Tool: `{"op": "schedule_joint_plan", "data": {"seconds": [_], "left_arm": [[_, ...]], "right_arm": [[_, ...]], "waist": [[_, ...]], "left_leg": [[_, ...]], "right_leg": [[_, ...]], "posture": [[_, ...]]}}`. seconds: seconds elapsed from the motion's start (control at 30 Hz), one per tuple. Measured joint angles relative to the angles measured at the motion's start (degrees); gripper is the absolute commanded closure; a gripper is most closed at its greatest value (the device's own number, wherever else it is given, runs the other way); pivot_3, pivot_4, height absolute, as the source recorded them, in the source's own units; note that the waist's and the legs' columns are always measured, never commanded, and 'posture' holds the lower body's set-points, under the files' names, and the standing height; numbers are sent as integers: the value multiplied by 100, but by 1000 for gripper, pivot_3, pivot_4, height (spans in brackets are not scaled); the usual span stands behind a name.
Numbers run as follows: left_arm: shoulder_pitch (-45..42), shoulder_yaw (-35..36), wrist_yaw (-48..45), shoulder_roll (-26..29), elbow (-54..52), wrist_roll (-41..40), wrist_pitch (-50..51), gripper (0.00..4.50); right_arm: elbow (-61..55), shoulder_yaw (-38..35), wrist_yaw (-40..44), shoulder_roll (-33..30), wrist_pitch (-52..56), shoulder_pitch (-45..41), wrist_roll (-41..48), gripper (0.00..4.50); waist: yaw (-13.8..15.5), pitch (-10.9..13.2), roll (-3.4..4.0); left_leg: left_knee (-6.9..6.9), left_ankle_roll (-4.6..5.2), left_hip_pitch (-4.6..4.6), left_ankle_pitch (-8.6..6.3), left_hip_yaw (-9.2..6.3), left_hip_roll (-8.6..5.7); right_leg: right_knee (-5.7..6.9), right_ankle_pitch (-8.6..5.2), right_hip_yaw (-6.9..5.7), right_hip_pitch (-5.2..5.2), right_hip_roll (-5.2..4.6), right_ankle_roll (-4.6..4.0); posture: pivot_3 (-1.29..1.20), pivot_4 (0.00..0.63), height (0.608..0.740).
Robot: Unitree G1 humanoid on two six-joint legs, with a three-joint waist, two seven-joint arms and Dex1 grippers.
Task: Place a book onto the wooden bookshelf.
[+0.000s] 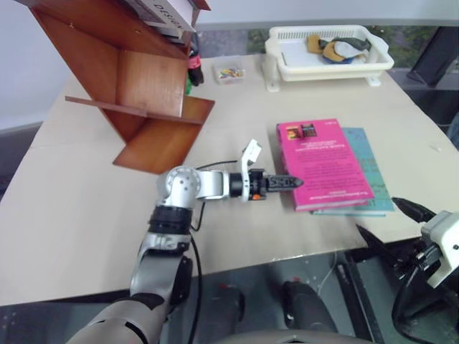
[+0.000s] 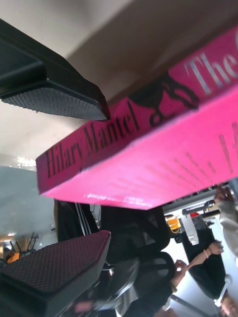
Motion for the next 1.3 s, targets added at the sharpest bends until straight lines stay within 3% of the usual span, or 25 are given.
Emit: {"op": "schedule_joint_plan", "data": {"seconds": [0.33, 0.8, 0.9, 0.93, 1.03, 1.3], "left_arm": [[-202, 470, 411, -415, 555, 279, 145, 746], [-566, 868, 720, -1040, 1330, 813, -414, 746], [-607, 963, 744, -1088, 1385, 855, -433, 1547], [-621, 989, 745, -1108, 1386, 856, -436, 2079], [-639, 1145, 742, -1167, 1387, 833, -444, 3021], [-633, 1353, 748, -1168, 1363, 786, -340, 3021]], "right_arm": [[-230, 667, -265, -99, -271, 46, 106, 0], [-231, 823, -438, -264, -268, -78, -17, 0], [-231, 823, -477, -273, -272, -46, -32, 0], [-231, 823, -491, -276, -274, -35, -34, 0], [-231, 823, -504, -286, -279, -21, -37, 0], [-231, 832, -512, -354, -259, -110, -64, 0]], "waist": [[67, 2, -4], [66, 4, -8], [68, 4, -9], [68, 4, -9], [67, 4, -10], [55, 4, -12]], "left_leg": [[2, -20, -3, 12, 6, -3], [2, -23, -5, 12, 16, -5], [2, -25, -5, 13, 14, -5], [2, -25, -5, 13, 15, -5], [3, -22, -3, 11, 15, -5], [4, -24, -1, 12, 16, -4]], "right_leg": [[0, 0, -2, 0, -2, 1], [-1, -2, -4, 0, -4, 5], [-1, -2, -5, 0, -4, 5], [-1, -3, -5, 0, -4, 5], [-1, -3, -4, 2, -4, 5], [-1, -2, -4, 2, -2, 6]], "posture": [[0, 150, 740], [0, 150, 740], [0, 150, 740], [0, 150, 740], [0, 150, 740], [0, 150, 740]]}}
